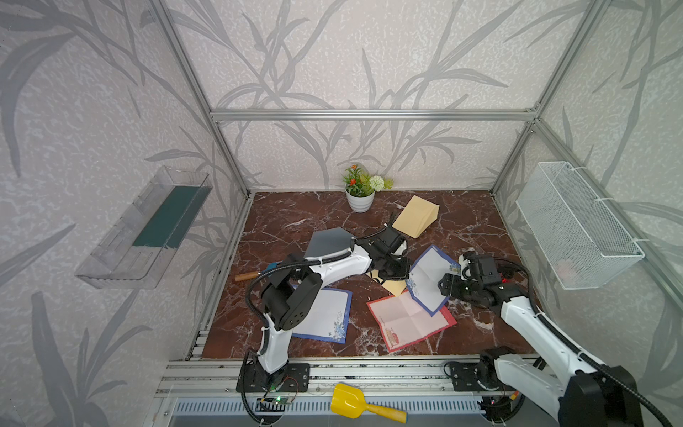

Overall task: Fold the letter paper in half and place it into the envelope
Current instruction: Pick up the letter paper from the center of the board, then fold the letter paper at the center of the board.

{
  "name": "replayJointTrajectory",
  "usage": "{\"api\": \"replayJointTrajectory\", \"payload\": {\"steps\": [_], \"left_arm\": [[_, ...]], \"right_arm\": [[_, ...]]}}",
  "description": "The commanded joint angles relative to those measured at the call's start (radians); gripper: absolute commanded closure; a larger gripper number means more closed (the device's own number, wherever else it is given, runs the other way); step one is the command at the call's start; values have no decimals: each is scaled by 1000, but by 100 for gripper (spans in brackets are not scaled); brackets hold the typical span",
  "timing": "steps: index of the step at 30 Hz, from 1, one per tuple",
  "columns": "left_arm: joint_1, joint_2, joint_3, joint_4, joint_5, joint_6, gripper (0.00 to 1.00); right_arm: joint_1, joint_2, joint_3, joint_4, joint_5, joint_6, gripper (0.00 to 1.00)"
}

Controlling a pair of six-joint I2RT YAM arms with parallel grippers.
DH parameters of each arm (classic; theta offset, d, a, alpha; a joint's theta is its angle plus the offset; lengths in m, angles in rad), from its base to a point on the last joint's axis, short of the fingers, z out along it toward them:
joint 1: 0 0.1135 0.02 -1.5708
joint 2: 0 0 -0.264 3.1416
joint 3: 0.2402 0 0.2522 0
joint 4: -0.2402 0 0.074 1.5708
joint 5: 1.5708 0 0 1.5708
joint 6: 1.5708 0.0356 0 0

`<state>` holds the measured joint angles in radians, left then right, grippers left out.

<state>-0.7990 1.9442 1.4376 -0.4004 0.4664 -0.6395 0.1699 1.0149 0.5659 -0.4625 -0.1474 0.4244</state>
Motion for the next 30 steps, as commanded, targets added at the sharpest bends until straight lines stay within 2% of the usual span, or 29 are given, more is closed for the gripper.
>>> {"api": "replayJointTrajectory", "payload": {"steps": [1, 7, 14, 20, 27, 30], "left_arm": [[51, -74, 37, -208, 53, 177, 100], [110, -124, 59, -349, 28, 323, 100], [157, -79, 95, -476, 48, 426, 100], [220, -42, 103, -505, 36, 444, 100], [228, 36, 166, -540, 6, 466, 100], [243, 35, 172, -528, 5, 449, 82]], "right_arm": [[-2, 6, 66, -29, -48, -50, 22], [30, 29, 111, -13, -92, -82, 22], [193, 127, 196, -1, -20, -87, 23], [261, 279, 226, 101, -42, -47, 26], [272, 447, 240, 180, -66, -47, 30], [272, 494, 228, 220, -75, -33, 34]]}}
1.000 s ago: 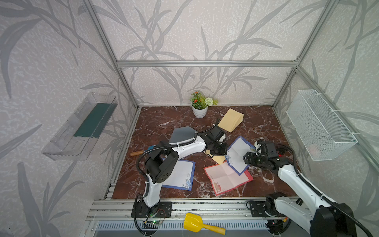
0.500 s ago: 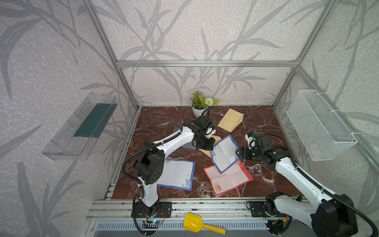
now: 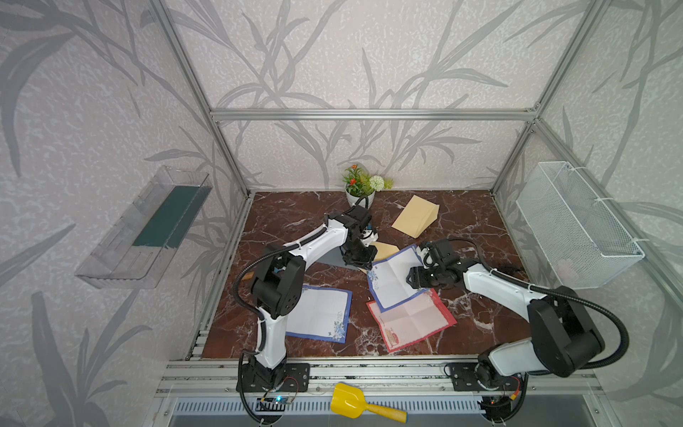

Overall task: Fold the letter paper in half and place it into the envelope
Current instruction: Fold the letter paper at the center of the board.

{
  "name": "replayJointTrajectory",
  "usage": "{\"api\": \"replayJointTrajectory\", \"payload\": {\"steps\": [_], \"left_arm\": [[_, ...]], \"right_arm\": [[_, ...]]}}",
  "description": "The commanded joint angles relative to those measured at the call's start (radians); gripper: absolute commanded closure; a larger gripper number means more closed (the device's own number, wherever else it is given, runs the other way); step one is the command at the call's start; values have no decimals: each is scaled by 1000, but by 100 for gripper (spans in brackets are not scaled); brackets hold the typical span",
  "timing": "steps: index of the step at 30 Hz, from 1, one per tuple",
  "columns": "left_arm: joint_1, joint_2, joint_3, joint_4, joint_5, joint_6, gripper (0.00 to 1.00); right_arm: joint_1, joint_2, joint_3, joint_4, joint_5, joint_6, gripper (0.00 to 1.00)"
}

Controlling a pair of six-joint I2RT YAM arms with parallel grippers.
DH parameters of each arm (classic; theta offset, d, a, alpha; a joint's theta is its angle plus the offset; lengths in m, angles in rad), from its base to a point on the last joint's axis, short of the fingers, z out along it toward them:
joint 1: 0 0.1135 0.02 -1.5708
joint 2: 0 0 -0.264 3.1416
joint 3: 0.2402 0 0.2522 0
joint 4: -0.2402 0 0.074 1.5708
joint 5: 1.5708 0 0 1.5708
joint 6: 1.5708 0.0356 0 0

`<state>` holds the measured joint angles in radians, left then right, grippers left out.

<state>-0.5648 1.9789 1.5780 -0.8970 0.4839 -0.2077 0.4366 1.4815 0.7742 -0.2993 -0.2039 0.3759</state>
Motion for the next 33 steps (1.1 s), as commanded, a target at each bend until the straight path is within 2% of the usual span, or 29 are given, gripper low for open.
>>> {"api": "replayJointTrajectory", "payload": {"steps": [1, 3, 5, 9, 15, 19, 26, 33], "left_arm": [[17, -8, 29, -25, -15, 8, 70], [36, -35, 16, 1, -20, -17, 58], [56, -81, -21, 48, -29, -60, 42], [86, -219, -137, 138, -120, -169, 34], [72, -456, -485, 389, -192, -440, 34], [3, -535, -676, 554, -270, -585, 35], [-188, -503, -756, 783, -434, -666, 37], [-199, -446, -851, 983, -400, -751, 40]], "right_arm": [[6, 40, 14, 74, -19, 23, 34], [7, 55, 5, 99, -19, 37, 34], [10, 64, 1, 113, -7, 51, 35], [13, 73, -14, 138, 22, 93, 36], [17, 68, -31, 161, 50, 143, 36], [19, 60, -31, 155, 59, 152, 36], [20, 59, -27, 147, 56, 146, 36], [21, 53, -30, 146, 50, 141, 37]]}}
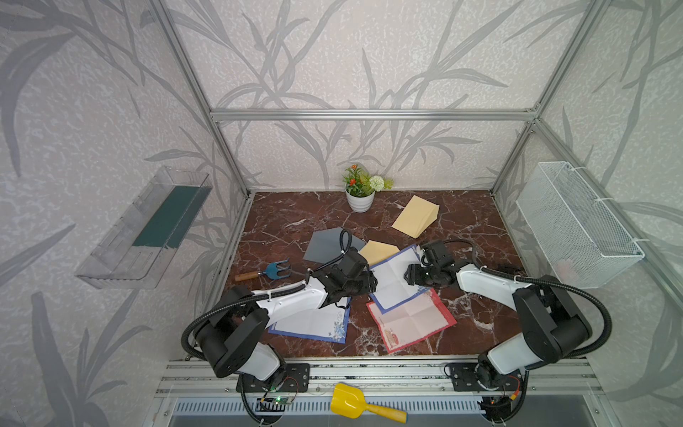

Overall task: Fold the letter paper in half and place it into the envelope
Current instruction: Fold the letter paper at the center of the board.

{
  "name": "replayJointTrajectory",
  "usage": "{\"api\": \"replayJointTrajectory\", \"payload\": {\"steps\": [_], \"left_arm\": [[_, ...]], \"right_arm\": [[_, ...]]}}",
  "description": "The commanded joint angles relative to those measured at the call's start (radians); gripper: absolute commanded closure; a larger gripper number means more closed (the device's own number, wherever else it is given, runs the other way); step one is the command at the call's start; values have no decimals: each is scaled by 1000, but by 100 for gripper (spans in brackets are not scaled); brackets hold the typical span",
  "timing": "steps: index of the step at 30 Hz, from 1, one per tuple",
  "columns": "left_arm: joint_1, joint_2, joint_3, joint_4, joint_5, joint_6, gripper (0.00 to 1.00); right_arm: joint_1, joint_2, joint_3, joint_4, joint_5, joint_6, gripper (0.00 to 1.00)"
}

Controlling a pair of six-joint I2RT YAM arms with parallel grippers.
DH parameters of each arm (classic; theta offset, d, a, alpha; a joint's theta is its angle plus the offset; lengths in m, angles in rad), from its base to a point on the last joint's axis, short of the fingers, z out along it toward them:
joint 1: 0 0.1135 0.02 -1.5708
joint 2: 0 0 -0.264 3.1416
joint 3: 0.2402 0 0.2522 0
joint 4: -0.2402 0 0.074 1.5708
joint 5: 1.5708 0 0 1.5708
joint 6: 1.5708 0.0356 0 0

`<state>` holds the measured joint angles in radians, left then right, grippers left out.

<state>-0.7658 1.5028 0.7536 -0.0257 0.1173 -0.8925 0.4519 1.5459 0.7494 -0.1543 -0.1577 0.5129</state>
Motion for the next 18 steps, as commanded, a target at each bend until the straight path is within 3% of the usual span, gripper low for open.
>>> {"api": "replayJointTrajectory", "payload": {"steps": [1, 10, 18], "left_arm": [[-1, 37, -29, 120, -33, -70, 41], [-6, 98, -68, 239, 14, -107, 45], [-12, 137, -74, 287, 62, -126, 54]], "right_arm": [[5, -13, -5, 2, 4, 3, 37], [4, -15, 0, 4, 1, 6, 37], [5, -18, -2, 11, -2, 13, 38]]}}
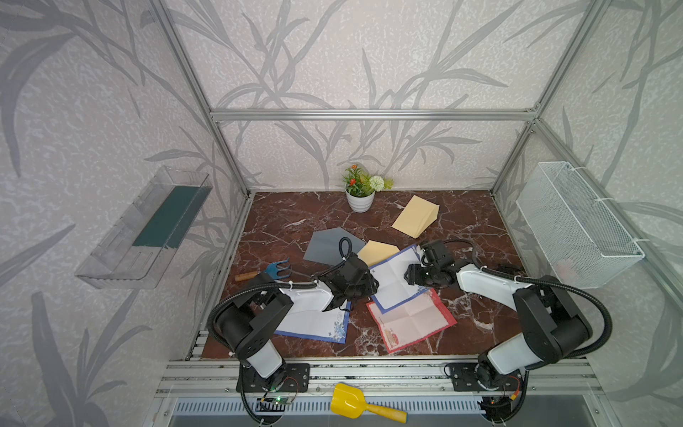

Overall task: Fold the letter paper in half and place it into the envelope
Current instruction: Fold the letter paper at the center of the board.

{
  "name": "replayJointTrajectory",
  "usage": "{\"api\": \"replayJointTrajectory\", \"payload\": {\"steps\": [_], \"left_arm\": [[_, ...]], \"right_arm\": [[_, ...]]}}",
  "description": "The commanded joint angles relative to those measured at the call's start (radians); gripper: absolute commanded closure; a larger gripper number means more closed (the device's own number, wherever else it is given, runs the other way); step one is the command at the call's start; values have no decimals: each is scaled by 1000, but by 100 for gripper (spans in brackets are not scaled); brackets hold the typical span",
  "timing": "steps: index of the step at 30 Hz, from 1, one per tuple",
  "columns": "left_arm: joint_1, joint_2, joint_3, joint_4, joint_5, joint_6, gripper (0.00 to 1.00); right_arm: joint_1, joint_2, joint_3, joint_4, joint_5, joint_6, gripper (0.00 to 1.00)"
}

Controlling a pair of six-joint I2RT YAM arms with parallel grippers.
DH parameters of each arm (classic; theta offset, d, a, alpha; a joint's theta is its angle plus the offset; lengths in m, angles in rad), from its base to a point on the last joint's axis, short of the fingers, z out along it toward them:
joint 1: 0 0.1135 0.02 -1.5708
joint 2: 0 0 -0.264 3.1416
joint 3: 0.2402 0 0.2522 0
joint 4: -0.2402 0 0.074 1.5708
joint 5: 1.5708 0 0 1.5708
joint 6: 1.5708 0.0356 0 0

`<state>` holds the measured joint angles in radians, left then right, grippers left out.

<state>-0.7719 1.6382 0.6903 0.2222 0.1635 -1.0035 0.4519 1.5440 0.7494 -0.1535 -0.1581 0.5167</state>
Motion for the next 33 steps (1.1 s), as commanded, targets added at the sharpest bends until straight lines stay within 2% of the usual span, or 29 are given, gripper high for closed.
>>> {"api": "replayJointTrajectory", "payload": {"steps": [1, 4, 11, 17, 20, 21, 28, 33], "left_arm": [[-5, 1, -9, 36, 17, -13, 56], [-4, 2, -5, 25, 22, -4, 63], [-2, -4, 55, -70, 41, 59, 91], [34, -42, 145, -263, 67, 196, 91], [82, -69, 156, -316, 127, 281, 91], [96, -71, 163, -331, 151, 306, 100], [178, -10, 266, -510, 251, 499, 100], [186, 53, 345, -592, 282, 625, 100]], "right_arm": [[5, -16, -2, 10, -1, 11, 38], [5, -16, 1, 10, -3, 11, 38], [5, -38, 11, -12, 6, 0, 38], [-20, -97, 66, -102, -16, -42, 36], [-59, -154, 74, -145, -38, -60, 34], [-77, -172, 78, -167, -50, -72, 33], [-242, -259, 55, -260, -173, -142, 27], [-304, -261, 27, -269, -274, -205, 23]]}}
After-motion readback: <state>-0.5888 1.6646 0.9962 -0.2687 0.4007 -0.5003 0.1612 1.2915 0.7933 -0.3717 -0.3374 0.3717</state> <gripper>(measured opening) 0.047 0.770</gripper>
